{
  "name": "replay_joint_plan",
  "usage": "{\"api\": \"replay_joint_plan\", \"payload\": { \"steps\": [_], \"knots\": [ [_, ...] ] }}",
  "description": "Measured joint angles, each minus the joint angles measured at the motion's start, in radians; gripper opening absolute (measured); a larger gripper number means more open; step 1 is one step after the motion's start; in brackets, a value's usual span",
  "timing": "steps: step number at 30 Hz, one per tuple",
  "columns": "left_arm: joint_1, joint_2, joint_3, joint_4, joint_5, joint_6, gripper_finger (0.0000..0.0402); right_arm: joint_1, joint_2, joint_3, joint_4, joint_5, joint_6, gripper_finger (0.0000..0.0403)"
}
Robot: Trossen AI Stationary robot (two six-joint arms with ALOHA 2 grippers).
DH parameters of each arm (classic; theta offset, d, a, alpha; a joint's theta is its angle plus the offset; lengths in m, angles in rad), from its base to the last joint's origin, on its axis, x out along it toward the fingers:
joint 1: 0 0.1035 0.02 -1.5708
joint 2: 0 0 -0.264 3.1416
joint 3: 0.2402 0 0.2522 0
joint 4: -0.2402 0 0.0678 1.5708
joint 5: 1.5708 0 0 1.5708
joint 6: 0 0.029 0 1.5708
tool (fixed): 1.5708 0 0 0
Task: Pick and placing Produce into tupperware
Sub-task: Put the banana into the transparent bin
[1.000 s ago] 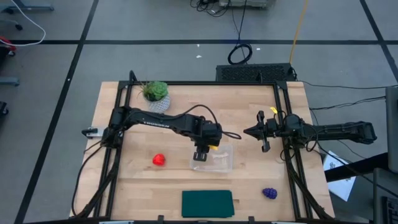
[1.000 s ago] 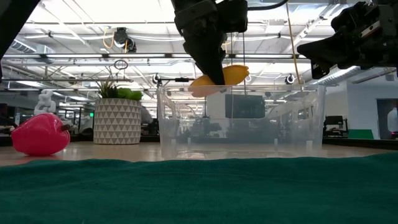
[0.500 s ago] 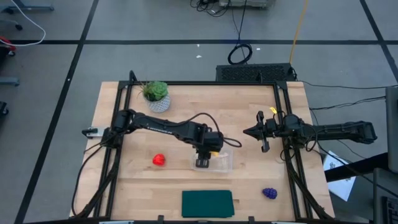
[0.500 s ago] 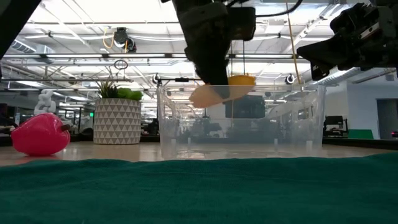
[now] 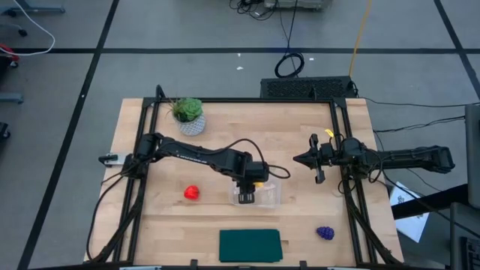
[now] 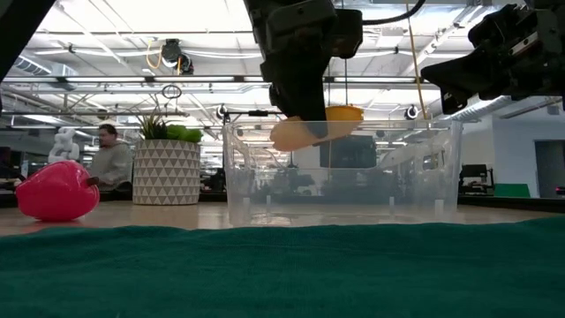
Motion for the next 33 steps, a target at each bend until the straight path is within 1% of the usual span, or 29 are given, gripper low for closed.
{"api": "replay_joint_plan", "payload": {
  "steps": [6, 12, 20, 26, 33],
  "knots": [
    [-0.015, 0.000, 0.000, -0.014, -0.027, 0.047, 0.0152, 0.000, 0.000, 0.000, 0.000, 0.000, 0.000, 0.0000],
    [-0.016, 0.001, 0.000, -0.018, -0.028, 0.064, 0.0152, 0.000, 0.000, 0.000, 0.000, 0.000, 0.000, 0.0000],
    [-0.016, 0.042, 0.000, -0.044, -0.030, 0.074, 0.0152, 0.000, 0.006, 0.000, -0.003, 0.000, 0.000, 0.0000],
    [-0.016, 0.062, 0.000, -0.032, -0.033, 0.117, 0.0152, 0.000, 0.014, 0.000, -0.001, 0.000, 0.000, 0.0000],
    [-0.016, 0.086, 0.000, -0.035, -0.033, 0.123, 0.0152, 0.000, 0.019, 0.000, 0.000, 0.000, 0.000, 0.0000]
  ]
}}
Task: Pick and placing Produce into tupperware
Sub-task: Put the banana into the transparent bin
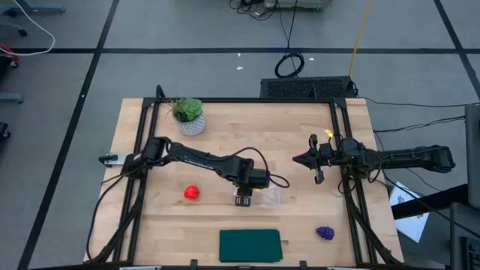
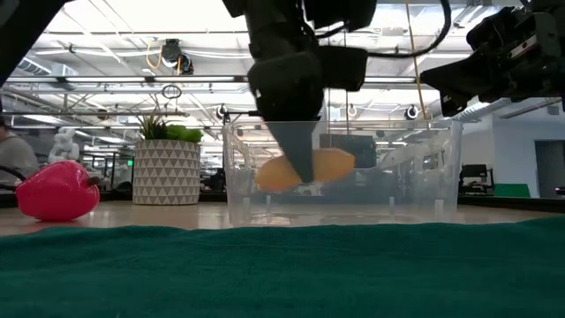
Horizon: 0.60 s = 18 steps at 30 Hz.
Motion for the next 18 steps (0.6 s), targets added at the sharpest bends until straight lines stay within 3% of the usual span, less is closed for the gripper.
{"api": "replay_joint_plan", "payload": {
  "steps": [18],
  "knots": [
    [0.010, 0.014, 0.001, 0.003, 0.023, -0.095, 0.0152, 0.000, 0.004, 0.000, 0.001, 0.000, 0.000, 0.0000]
  ]
}}
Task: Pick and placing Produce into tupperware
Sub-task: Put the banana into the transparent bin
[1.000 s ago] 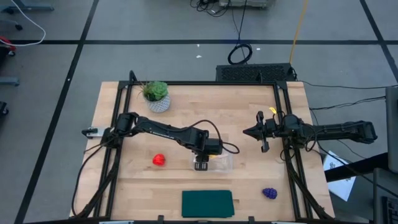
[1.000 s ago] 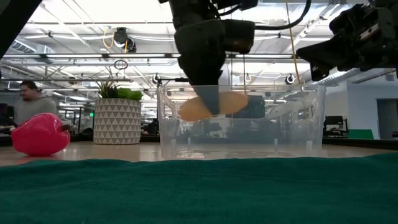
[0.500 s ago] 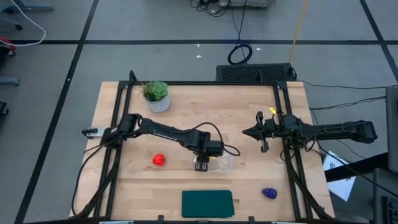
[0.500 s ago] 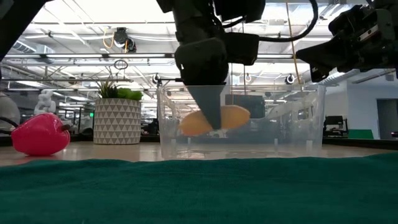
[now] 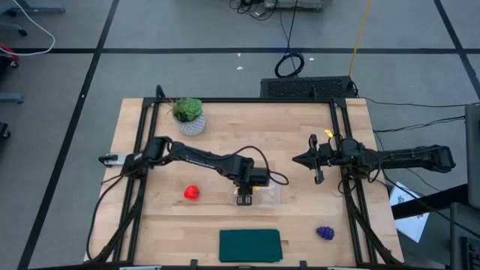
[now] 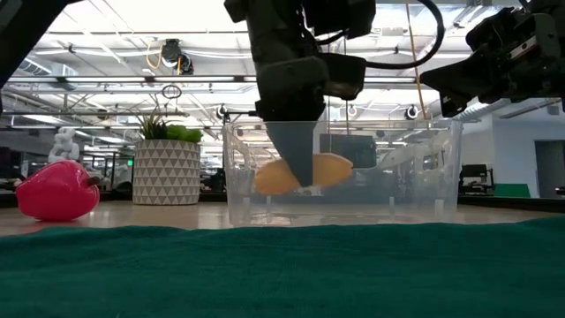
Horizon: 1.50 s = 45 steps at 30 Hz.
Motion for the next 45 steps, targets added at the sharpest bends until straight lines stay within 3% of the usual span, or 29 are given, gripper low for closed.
{"api": "replay_joint_plan", "payload": {
  "steps": [45],
  "knots": [
    [0.003, 0.047, 0.000, 0.053, 0.020, -0.015, 0.0152, 0.000, 0.002, 0.000, 0.003, 0.000, 0.000, 0.0000]
  ]
}}
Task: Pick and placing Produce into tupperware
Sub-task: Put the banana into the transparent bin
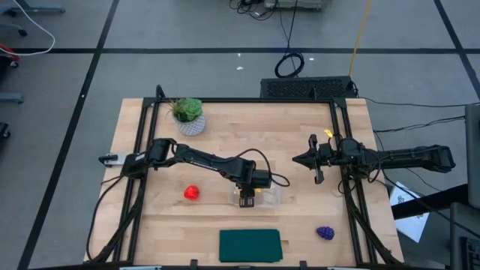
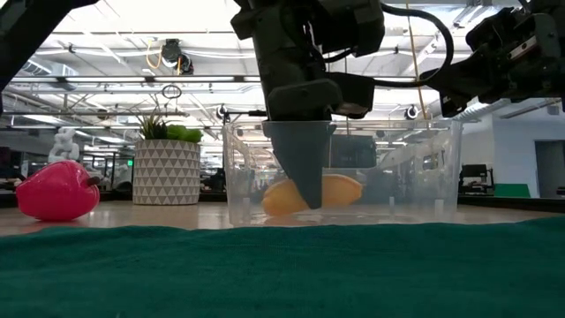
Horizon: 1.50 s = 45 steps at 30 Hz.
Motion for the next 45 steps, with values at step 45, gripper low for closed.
{"api": "replay_joint_plan", "payload": {
  "steps": [45],
  "knots": [
    [0.032, 0.029, -0.009, 0.009, 0.076, 0.026, 0.0234, 0.000, 0.001, 0.000, -0.002, 0.000, 0.000, 0.0000]
  ]
}}
